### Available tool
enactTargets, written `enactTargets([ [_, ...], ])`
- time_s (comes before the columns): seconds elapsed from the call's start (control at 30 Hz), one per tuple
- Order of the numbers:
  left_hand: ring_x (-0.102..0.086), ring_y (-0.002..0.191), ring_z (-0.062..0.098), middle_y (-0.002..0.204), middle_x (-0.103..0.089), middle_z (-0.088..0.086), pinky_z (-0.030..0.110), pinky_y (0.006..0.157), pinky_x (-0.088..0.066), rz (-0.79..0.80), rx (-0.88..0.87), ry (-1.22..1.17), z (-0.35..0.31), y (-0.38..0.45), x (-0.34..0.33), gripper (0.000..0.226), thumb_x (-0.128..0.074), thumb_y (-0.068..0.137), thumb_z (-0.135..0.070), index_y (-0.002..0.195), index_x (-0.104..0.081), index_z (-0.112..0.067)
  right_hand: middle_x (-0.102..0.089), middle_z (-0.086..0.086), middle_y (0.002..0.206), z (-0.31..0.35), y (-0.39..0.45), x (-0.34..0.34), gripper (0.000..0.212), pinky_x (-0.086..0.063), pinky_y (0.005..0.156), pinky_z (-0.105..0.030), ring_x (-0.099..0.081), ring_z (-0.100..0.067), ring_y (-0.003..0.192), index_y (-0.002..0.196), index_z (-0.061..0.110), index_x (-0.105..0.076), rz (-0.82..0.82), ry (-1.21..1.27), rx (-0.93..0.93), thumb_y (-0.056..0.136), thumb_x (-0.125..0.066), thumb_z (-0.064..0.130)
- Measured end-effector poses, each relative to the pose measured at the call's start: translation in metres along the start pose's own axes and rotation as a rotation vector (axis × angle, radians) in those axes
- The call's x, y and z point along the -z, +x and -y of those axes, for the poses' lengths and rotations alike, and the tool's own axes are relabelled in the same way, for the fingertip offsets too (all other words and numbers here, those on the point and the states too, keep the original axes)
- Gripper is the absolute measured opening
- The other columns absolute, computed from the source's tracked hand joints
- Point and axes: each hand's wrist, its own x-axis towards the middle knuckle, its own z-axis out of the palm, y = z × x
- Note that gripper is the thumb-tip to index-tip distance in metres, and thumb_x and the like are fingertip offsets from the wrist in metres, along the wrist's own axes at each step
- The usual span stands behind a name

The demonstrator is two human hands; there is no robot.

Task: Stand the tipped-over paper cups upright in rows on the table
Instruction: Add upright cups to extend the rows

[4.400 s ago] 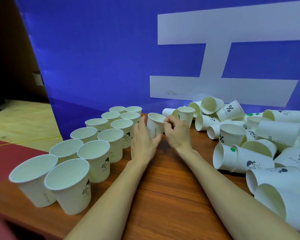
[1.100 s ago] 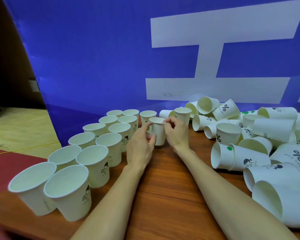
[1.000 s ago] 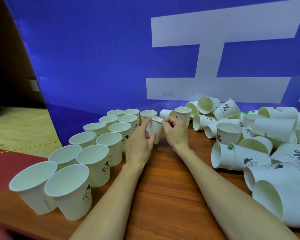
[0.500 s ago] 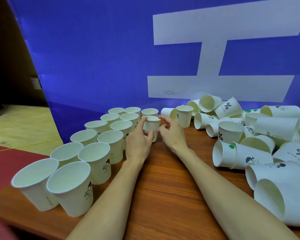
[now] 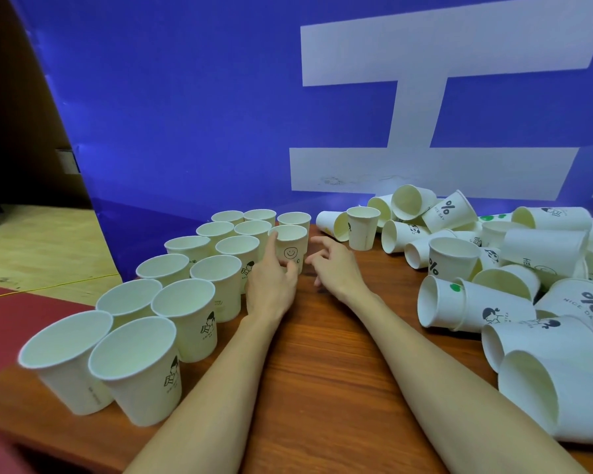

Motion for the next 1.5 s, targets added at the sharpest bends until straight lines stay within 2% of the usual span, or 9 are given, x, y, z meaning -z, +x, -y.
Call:
enactTargets([
  [0.33, -0.07, 0.084, 0.022, 0.106, -0.068, -0.006, 0.044, 0.082, -0.056, 0.035, 0.087, -0.07, 0.002, 0.003, -0.002, 0.07, -0.049, 0.083, -0.029, 0.145, -0.019, -0.038, -0.07, 0.008, 0.083, -0.014, 0.005, 0.007, 0.046, -0.057, 0.08, -0.042, -0.068, -0.019, 0.071, 0.126, 0.03, -0.056, -0.125, -0.105, -0.066, 0.083, -0.043, 0.019],
  [0.5, -0.069, 0.08, 0.02, 0.097, -0.068, -0.007, 0.041, 0.079, -0.055, 0.022, 0.086, -0.056, 0.001, 0.002, -0.003, 0.062, -0.047, 0.084, -0.026, 0.142, -0.027, -0.031, -0.066, 0.006, 0.082, -0.017, 0.008, 0.015, 0.038, -0.056, 0.08, -0.04, -0.068, -0.021, 0.078, 0.123, 0.03, -0.056, -0.208, -0.117, -0.104, 0.089, -0.047, 0.019],
  [0.63, -0.068, 0.076, 0.019, 0.081, -0.067, -0.008, 0.041, 0.075, -0.056, -0.001, 0.106, -0.079, 0.006, 0.002, -0.005, 0.027, -0.047, 0.085, -0.03, 0.109, -0.058, -0.029, -0.069, 0.001, 0.087, -0.013, 0.018, 0.023, 0.036, -0.056, 0.078, -0.043, -0.068, -0.027, 0.083, 0.12, 0.028, -0.057, -0.323, -0.047, -0.123, 0.086, -0.046, 0.026],
  [0.73, -0.065, 0.071, 0.017, 0.069, -0.066, -0.008, 0.036, 0.07, -0.054, 0.042, 0.09, -0.066, 0.005, 0.002, -0.009, 0.017, -0.047, 0.083, -0.034, 0.081, -0.063, -0.028, -0.068, -0.001, 0.1, -0.011, 0.03, 0.032, 0.03, -0.05, 0.077, -0.034, -0.066, -0.029, 0.093, 0.119, 0.024, -0.058, -0.37, -0.088, -0.139, 0.091, -0.047, 0.031],
  [0.83, -0.063, 0.07, 0.017, 0.066, -0.065, -0.008, 0.031, 0.065, -0.049, 0.056, 0.072, -0.02, 0.005, 0.003, -0.009, 0.021, -0.047, 0.085, -0.035, 0.075, -0.063, -0.026, -0.062, -0.003, 0.113, -0.007, 0.045, 0.04, 0.034, -0.04, 0.075, -0.03, -0.059, -0.028, 0.105, 0.128, 0.02, -0.054, -0.387, -0.204, -0.14, 0.095, -0.047, 0.023],
  [1.07, -0.06, 0.072, 0.014, 0.069, -0.065, -0.008, 0.028, 0.062, -0.04, 0.065, 0.057, 0.011, 0.003, 0.002, -0.008, 0.025, -0.048, 0.088, -0.035, 0.076, -0.067, -0.023, -0.063, -0.012, 0.125, -0.008, 0.086, 0.043, 0.049, -0.043, 0.089, -0.037, -0.058, -0.034, 0.114, 0.144, 0.017, -0.039, -0.276, -0.477, -0.175, 0.095, -0.041, 0.018],
  [1.2, -0.059, 0.076, 0.014, 0.076, -0.067, -0.007, 0.027, 0.063, -0.039, 0.064, 0.057, 0.008, 0.0, 0.001, -0.006, 0.023, -0.049, 0.09, -0.035, 0.082, -0.068, -0.024, -0.063, -0.013, 0.123, -0.017, 0.09, 0.048, 0.037, -0.041, 0.091, -0.037, -0.056, -0.036, 0.114, 0.131, 0.011, -0.053, -0.279, -0.568, -0.219, 0.097, -0.043, 0.024],
  [1.33, -0.059, 0.078, 0.015, 0.079, -0.067, -0.007, 0.027, 0.065, -0.041, 0.072, 0.06, 0.014, -0.002, 0.001, -0.005, 0.023, -0.049, 0.09, -0.036, 0.085, -0.069, -0.024, -0.067, -0.011, 0.105, -0.021, 0.088, 0.056, 0.027, -0.04, 0.073, -0.032, -0.059, -0.034, 0.101, 0.103, 0.012, -0.065, -0.345, -0.548, -0.258, 0.094, -0.049, 0.032],
  [1.5, -0.061, 0.077, 0.016, 0.075, -0.067, -0.007, 0.028, 0.065, -0.041, 0.082, 0.066, 0.015, -0.004, 0.0, -0.004, 0.024, -0.049, 0.09, -0.037, 0.083, -0.068, -0.024, -0.067, -0.007, 0.097, -0.013, 0.072, 0.063, 0.025, -0.039, 0.07, -0.031, -0.059, -0.032, 0.092, 0.096, 0.016, -0.066, -0.386, -0.516, -0.19, 0.09, -0.052, 0.035],
])
